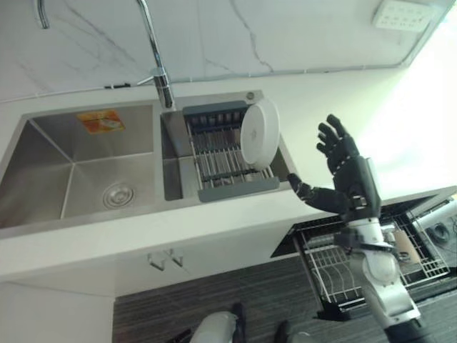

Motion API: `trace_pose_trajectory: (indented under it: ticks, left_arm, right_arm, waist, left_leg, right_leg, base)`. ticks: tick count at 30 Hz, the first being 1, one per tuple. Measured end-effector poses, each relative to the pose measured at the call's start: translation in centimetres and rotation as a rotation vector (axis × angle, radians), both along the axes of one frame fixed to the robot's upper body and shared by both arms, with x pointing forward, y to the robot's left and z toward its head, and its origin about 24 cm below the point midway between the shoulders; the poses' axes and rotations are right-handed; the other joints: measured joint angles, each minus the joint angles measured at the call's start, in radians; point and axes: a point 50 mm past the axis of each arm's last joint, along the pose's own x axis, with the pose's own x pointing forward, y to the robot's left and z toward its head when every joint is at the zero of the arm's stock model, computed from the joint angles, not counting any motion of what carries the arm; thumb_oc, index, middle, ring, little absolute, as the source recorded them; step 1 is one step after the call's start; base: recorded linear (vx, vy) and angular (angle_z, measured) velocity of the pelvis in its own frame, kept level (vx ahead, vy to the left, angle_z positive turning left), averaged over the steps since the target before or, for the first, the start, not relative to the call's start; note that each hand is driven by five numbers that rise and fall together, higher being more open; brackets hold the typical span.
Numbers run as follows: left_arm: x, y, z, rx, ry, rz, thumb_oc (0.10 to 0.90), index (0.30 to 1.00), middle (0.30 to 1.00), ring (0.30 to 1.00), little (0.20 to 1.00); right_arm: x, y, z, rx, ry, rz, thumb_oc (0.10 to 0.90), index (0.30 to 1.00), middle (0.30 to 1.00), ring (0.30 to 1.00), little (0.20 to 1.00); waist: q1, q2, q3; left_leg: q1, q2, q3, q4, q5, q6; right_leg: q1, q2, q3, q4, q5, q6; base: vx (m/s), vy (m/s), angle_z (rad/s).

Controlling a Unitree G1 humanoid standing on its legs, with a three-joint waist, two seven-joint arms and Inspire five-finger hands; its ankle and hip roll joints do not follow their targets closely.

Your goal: Place the dishes in the dishwasher.

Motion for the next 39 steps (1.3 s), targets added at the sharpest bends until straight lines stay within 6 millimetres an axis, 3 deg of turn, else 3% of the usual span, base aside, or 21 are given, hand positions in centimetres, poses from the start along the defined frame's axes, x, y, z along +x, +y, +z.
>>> trace_pose_trajectory:
  ticks: [9, 18, 24, 27, 31, 39]
  left_arm:
    - [-2.7, -2.0, -0.7, -0.046, 0.077, 0.004, 0.8, 0.9, 0.9, 0.9, 0.9]
    - [-2.7, -2.2, -0.7, -0.028, 0.095, -0.095, 0.8, 0.9, 0.9, 0.9, 0.9]
    - [-1.3, -2.1, -0.6, 0.1, 0.065, -0.373, 0.8, 0.9, 0.9, 0.9, 0.9]
    - [-1.0, -2.2, -0.6, 0.115, 0.072, -0.423, 0.8, 0.9, 0.9, 0.9, 0.9]
    - [-0.8, -2.1, -0.6, 0.136, 0.082, -0.462, 0.8, 0.9, 0.9, 0.9, 0.9]
    - [-1.0, -2.1, -0.7, 0.152, 0.106, -0.512, 0.8, 0.9, 0.9, 0.9, 0.9]
  right_arm:
    - [-0.1, -0.2, -0.3, 0.039, 0.033, 0.02, 0.8, 0.9, 0.9, 0.9, 0.9]
    - [0.4, 0.3, -0.5, 0.07, 0.069, 0.036, 0.8, 0.9, 0.9, 0.9, 0.9]
    - [2.6, 1.2, 2.5, 0.111, 0.007, 0.033, 0.8, 0.9, 0.9, 0.9, 0.9]
    - [3.3, 0.8, 1.6, 0.205, 0.093, 0.017, 0.8, 0.9, 0.9, 0.9, 0.9]
    - [4.4, 0.2, -1.3, 0.263, 0.256, -0.065, 0.8, 0.9, 0.9, 0.9, 0.9]
    - [6.1, 1.2, 0.3, 0.296, 0.242, -0.032, 0.8, 0.9, 0.9, 0.9, 0.9]
  waist:
    - [-0.02, 0.013, -0.012]
    - [-0.004, 0.03, -0.024]
    - [0.007, 0.044, -0.031]
    - [0.006, 0.05, -0.034]
    - [0.008, 0.055, -0.035]
    - [0.009, 0.057, -0.034]
  left_leg:
    - [-0.002, 0.013, -0.003, 0.001, 0.013, -0.02]
    - [-0.002, 0.007, -0.019, 0.003, 0.015, -0.021]
    - [-0.006, 0.0, -0.036, 0.002, 0.02, -0.028]
    - [-0.004, -0.013, -0.047, 0.002, 0.02, -0.028]
    - [-0.004, -0.018, -0.049, 0.001, 0.021, -0.026]
    - [0.003, -0.018, -0.06, 0.002, 0.024, -0.025]
  right_leg:
    - [-0.013, 0.007, 0.0, 0.023, -0.005, -0.02]
    - [-0.008, 0.004, -0.009, 0.033, -0.01, -0.026]
    - [-0.007, 0.0, -0.015, 0.041, -0.014, -0.03]
    - [-0.004, -0.01, -0.017, 0.054, -0.022, -0.023]
    - [-0.004, -0.014, -0.017, 0.052, -0.022, -0.021]
    - [0.009, -0.014, -0.032, 0.052, -0.025, -0.018]
  base:
    - [0.04, -0.042, 0.0]
    - [0.02, -0.007, 0.06]
    - [-0.01, 0.009, 0.09]
    - [0.04, 0.028, 0.14]
    - [0.01, 0.014, 0.02]
    - [0.02, -0.004, 0.04]
